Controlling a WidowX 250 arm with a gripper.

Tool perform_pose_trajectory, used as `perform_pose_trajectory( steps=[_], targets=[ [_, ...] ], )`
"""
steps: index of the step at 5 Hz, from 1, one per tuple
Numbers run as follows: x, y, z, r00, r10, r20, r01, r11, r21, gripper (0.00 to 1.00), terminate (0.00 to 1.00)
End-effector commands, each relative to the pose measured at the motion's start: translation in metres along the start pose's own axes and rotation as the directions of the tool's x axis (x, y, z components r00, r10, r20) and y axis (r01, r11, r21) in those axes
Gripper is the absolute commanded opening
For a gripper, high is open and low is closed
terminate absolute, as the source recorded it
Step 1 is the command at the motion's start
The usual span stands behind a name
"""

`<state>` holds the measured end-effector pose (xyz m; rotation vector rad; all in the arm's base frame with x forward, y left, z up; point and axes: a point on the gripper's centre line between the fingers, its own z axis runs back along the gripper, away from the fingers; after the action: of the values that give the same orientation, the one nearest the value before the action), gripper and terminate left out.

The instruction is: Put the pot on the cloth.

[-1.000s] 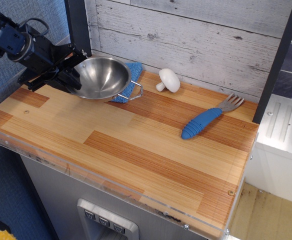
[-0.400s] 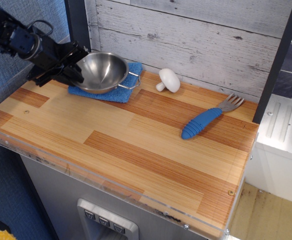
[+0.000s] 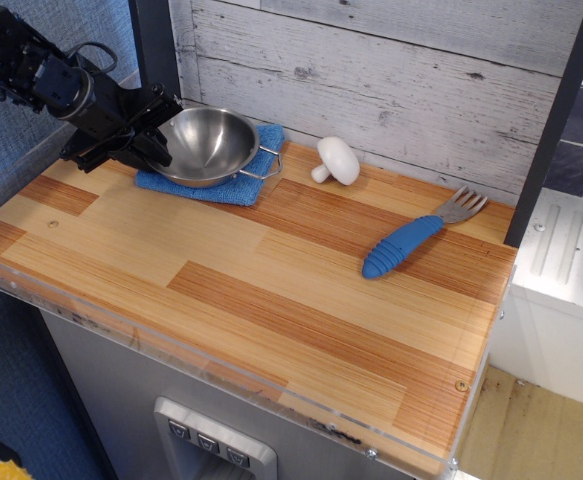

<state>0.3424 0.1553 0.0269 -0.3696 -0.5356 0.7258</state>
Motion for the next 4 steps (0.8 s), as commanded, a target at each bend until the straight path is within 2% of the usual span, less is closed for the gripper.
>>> perform_pose_trajectory(
  steps=[1, 3, 4],
  targets=[
    [-0.001, -0.006, 0.001, 0.999, 0.033, -0.033, -0.032, 0.999, 0.025, 1.00, 0.00],
    [0.000, -0.009, 0.007, 0.999, 0.015, -0.038, -0.014, 1.000, 0.017, 1.00, 0.00],
    [0.010, -0.017, 0.030, 1.000, -0.016, -0.026, 0.017, 0.999, 0.041, 1.00, 0.00]
  ],
)
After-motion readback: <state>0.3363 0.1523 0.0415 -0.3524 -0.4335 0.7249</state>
